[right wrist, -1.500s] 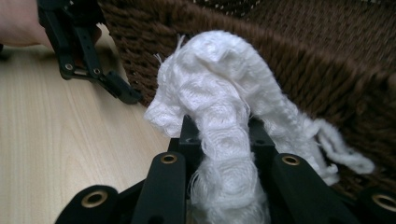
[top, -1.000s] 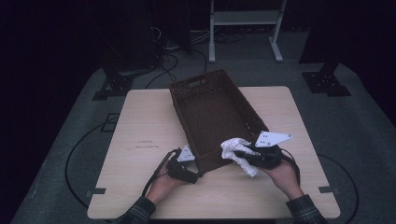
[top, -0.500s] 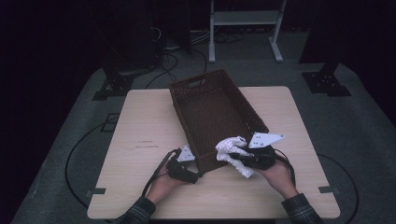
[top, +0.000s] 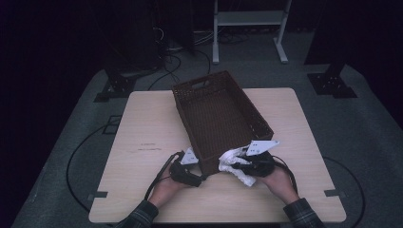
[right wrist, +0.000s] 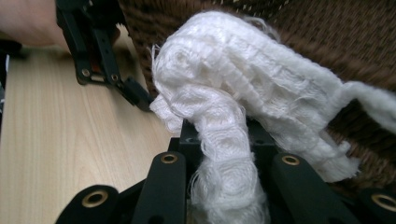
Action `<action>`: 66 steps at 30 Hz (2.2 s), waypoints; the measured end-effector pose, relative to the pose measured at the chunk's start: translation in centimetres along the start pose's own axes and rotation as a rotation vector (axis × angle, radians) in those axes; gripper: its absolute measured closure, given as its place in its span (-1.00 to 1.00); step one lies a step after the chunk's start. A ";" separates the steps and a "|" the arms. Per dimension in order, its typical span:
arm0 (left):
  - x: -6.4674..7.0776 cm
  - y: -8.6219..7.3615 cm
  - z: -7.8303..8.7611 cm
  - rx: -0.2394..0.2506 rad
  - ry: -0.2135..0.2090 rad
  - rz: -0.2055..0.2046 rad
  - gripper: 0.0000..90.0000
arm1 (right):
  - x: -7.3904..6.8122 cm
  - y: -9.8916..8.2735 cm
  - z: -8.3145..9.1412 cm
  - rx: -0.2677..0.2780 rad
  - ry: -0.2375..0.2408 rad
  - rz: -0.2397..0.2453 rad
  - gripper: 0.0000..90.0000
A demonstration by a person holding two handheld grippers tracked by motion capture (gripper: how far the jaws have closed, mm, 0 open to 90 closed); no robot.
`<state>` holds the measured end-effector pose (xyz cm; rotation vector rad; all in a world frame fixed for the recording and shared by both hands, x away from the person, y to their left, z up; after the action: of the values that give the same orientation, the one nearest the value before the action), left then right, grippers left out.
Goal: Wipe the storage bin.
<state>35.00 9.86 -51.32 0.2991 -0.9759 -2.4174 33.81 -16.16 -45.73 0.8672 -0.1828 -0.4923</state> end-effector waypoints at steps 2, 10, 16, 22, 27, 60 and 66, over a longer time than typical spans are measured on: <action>0.0 0.0 0.0 0.000 -0.001 0.003 -0.58 | 0.0 -0.2 -0.4 -0.017 0.000 -0.003 0.64; 0.0 0.0 0.0 -0.003 -0.001 -0.001 -0.58 | 0.2 -0.9 -1.5 -0.049 0.022 -0.025 0.64; 0.0 0.0 0.0 -0.003 -0.001 -0.001 -0.57 | 0.4 -1.5 -2.7 -0.094 0.040 -0.037 0.64; 0.0 0.0 0.0 -0.002 -0.001 -0.001 -0.57 | 0.3 -2.0 -3.8 -0.143 0.056 -0.032 0.64; 0.0 0.0 0.0 -0.002 -0.001 -0.001 -0.57 | 0.0 -1.7 -3.5 -0.142 0.042 -0.017 0.64; 0.0 0.0 0.0 0.001 -0.001 0.003 -0.57 | -1.4 0.8 -2.2 -0.007 0.062 0.018 0.64; 0.0 0.0 0.0 0.001 -0.001 0.003 -0.57 | -1.8 0.4 -3.9 -0.062 0.075 0.037 0.64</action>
<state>34.96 9.84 -51.32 0.2970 -0.9770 -2.4146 33.79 -12.39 -47.87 0.8192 -0.1147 -0.4281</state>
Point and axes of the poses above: each handheld gripper's, and its own axes: z roughly backward along the jaws, y roughly out of its top, x roughly to its right, the point moved 2 cm from there along -z, roughly forward along the jaws, and after that the axes turned 4 degrees about -x, right-handed, at the moved point
